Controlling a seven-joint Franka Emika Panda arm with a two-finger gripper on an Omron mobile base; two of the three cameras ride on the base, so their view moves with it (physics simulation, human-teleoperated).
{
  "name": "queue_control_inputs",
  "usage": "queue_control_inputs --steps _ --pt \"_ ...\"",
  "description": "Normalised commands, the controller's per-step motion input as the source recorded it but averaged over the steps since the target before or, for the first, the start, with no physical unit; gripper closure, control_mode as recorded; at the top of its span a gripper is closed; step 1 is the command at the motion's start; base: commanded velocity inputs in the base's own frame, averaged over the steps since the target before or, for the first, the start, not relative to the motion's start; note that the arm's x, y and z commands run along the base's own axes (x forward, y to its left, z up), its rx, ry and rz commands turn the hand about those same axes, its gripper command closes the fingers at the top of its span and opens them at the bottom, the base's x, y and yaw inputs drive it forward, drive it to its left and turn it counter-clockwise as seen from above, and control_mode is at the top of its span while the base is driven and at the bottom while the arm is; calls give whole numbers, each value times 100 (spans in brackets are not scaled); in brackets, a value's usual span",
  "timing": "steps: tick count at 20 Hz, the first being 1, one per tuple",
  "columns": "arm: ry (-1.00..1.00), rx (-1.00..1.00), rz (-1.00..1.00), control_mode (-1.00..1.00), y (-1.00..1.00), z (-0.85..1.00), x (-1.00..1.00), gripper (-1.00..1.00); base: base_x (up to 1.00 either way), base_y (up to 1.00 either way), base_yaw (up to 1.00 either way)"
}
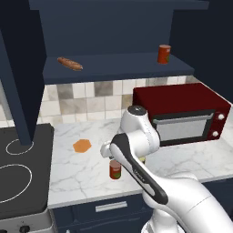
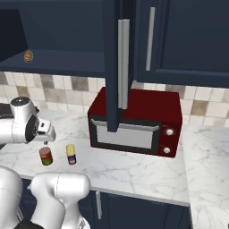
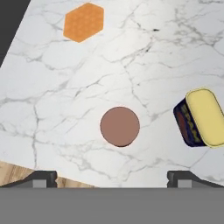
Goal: Pick the cans from the counter and place them in their designated side in the cabinet.
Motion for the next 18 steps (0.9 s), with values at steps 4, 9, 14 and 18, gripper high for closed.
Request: queue_control_inputs --steps 4,9,14,18 --pt "0 0 3 -100 0 -19 1 -100 0 0 0" --pt "0 0 0 -100 0 -20 6 -100 0 0 0" --pt "0 0 0 -100 0 -21 11 -100 0 0 0" --pt "2 0 0 -100 0 -18 13 -100 0 0 0"
